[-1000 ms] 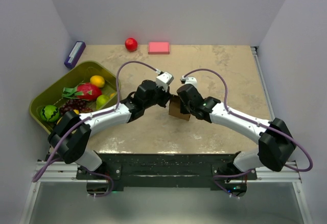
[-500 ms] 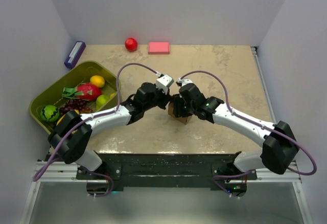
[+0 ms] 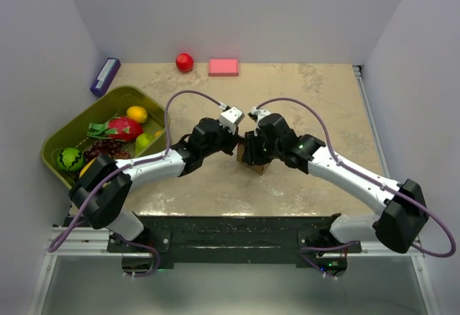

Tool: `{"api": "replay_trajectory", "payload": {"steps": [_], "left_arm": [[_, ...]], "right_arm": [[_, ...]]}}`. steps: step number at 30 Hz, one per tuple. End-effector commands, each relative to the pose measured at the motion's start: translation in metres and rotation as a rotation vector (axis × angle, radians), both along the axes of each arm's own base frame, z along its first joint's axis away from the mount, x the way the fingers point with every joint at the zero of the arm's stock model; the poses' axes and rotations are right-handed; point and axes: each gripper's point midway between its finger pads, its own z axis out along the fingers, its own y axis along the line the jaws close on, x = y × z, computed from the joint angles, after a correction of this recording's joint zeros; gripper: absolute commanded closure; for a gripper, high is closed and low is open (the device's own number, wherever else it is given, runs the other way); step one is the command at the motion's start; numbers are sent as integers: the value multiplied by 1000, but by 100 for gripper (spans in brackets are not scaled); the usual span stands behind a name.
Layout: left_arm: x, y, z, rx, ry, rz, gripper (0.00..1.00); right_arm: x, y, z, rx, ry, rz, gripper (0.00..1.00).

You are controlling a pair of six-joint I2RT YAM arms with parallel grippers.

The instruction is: Fold the paper box

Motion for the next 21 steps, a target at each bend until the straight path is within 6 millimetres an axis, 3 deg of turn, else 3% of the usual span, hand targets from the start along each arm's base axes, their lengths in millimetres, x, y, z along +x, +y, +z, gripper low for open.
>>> {"api": "replay_trajectory", "payload": {"steps": [1, 5, 10, 21], "left_arm": [[-11, 12, -36, 91, 67, 5, 100], [-14, 14, -38, 94, 69, 8, 100], [-17, 15, -38, 89, 74, 7, 100], [-21, 14, -40, 84, 88, 2, 100]], "right_arm": [[18, -14, 33, 53, -54, -75, 68], [29, -22, 49, 101, -101, -115, 74], [40, -32, 54, 95, -142, -176, 79], [54, -48, 21, -19, -146, -248, 85]]}}
